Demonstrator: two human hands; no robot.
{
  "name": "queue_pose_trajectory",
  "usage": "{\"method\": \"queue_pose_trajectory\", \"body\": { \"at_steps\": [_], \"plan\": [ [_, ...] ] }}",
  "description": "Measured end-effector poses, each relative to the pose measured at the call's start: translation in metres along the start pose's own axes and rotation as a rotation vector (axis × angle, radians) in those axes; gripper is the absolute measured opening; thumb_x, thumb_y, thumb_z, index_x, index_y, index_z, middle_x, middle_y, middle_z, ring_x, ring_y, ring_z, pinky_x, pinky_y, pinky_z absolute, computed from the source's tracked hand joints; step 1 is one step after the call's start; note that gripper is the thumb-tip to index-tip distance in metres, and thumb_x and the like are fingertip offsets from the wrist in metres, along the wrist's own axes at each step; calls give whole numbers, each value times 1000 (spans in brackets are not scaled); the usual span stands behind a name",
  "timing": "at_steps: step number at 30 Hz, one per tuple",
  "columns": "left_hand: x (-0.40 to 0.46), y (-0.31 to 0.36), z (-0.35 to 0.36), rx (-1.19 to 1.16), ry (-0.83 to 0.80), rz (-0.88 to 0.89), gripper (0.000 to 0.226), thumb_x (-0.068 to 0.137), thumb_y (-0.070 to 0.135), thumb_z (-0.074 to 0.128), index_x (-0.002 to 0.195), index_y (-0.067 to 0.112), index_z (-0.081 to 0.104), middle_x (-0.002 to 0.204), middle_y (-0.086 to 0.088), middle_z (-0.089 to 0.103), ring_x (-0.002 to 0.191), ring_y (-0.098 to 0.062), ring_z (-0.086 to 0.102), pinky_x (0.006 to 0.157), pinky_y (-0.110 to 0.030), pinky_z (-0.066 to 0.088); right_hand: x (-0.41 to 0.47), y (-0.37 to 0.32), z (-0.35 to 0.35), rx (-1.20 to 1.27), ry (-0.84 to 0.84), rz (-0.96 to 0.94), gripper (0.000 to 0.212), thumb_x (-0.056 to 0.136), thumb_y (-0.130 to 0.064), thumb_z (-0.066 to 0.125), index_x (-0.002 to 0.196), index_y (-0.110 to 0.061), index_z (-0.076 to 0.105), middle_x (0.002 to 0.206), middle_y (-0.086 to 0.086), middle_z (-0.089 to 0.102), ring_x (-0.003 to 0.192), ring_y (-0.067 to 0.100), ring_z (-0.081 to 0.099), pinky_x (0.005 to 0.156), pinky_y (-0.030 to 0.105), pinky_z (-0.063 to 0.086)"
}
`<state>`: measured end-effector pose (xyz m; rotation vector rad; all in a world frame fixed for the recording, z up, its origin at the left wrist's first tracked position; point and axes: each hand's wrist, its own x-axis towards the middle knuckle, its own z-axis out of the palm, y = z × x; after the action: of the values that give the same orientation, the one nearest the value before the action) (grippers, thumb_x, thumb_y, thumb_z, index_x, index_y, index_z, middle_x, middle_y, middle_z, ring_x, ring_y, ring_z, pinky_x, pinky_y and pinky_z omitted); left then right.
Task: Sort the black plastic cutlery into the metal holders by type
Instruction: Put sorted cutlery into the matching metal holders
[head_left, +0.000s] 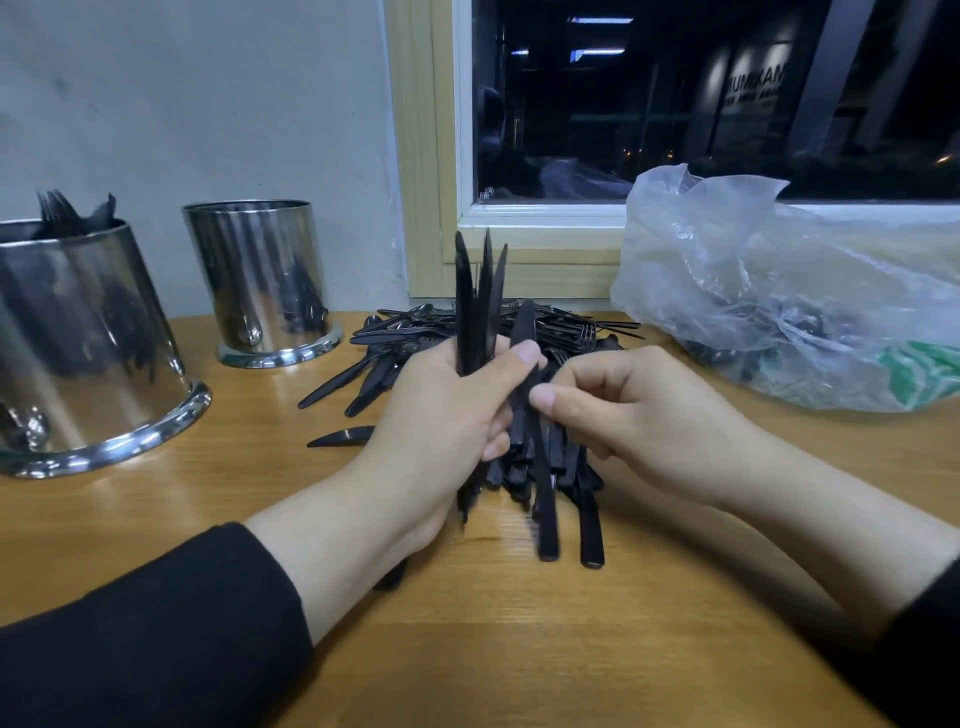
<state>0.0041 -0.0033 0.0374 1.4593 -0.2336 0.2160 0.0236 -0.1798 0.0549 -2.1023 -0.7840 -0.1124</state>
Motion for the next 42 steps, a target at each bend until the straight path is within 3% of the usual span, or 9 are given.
{"method": "queue_pose_trajectory", "body": {
  "at_steps": [4, 8, 11, 18, 24, 28, 32, 36, 42],
  "plan": [
    [12, 14, -17, -43, 215, 100, 21, 104, 28, 57, 94, 11, 62, 66, -2, 50, 50, -13, 42, 45, -24, 36, 2, 14, 6, -137, 159, 28, 37, 96, -49, 56, 72, -21, 61, 63, 9, 57, 56, 17, 48, 60, 35, 44],
    [19, 36, -54, 39, 440, 261, 21, 109, 29, 47, 100, 14, 58, 66, 1, 65, 57, -19, 63, 54, -29, 52, 4, 14, 20, -366, 95, -36, 20, 96, -47, 55, 89, -31, 65, 79, -12, 62, 77, 5, 58, 67, 18, 42],
    [14, 35, -82, 138, 507, 324, 20, 110, 28, 45, 110, 10, 53, 56, 4, 52, 47, -18, 56, 50, -28, 50, 11, 8, 31, -466, 68, -86, 21, 95, -50, 51, 101, -34, 64, 90, -17, 58, 89, 1, 54, 77, 19, 41],
    [-6, 5, -91, 409, 386, 185, 13, 103, 28, 57, 96, 20, 65, 62, -1, 52, 57, -10, 52, 55, -17, 45, 27, 1, 48, -637, 45, 42, 41, 94, -61, 39, 115, -38, 64, 89, -16, 55, 92, 14, 58, 88, 42, 50],
    [-7, -5, -90, 364, 232, 5, 25, 104, 32, 56, 87, 15, 62, 62, -1, 55, 55, -8, 52, 53, -9, 45, 25, 3, 45, -673, 78, 162, 24, 95, -56, 51, 90, -34, 59, 84, -13, 57, 84, 14, 58, 73, 35, 47],
    [-6, -8, -89, 248, 247, -21, 28, 106, 36, 52, 95, 13, 64, 59, 7, 47, 56, -11, 49, 64, -27, 48, 23, 0, 38, -633, 72, 236, 12, 93, -40, 63, 87, -30, 62, 77, -10, 61, 73, 6, 55, 63, 31, 41],
    [-8, -9, -82, 165, 264, -16, 27, 106, 35, 52, 94, 14, 63, 62, 6, 46, 59, -15, 48, 69, -36, 46, 23, 2, 32, -512, 98, 293, 7, 87, -24, 62, 81, -28, 62, 74, -4, 68, 56, 7, 62, 64, 36, 57],
    [-10, 1, -76, 112, 310, 62, 26, 106, 33, 52, 93, 14, 62, 63, 1, 45, 58, -20, 49, 70, -43, 48, 20, 6, 25, -462, 116, 297, 9, 84, -21, 64, 78, -28, 64, 73, -8, 68, 65, 6, 63, 65, 29, 53],
    [15, 22, -48, -81, 402, 32, 20, 104, 29, 59, 92, 12, 60, 54, 7, 38, 46, -12, 34, 47, -27, 34, 14, 9, 8, -220, 255, 151, 13, 90, -19, 68, 82, -30, 65, 72, -2, 66, 62, 18, 62, 59, 34, 48]
  ]
}}
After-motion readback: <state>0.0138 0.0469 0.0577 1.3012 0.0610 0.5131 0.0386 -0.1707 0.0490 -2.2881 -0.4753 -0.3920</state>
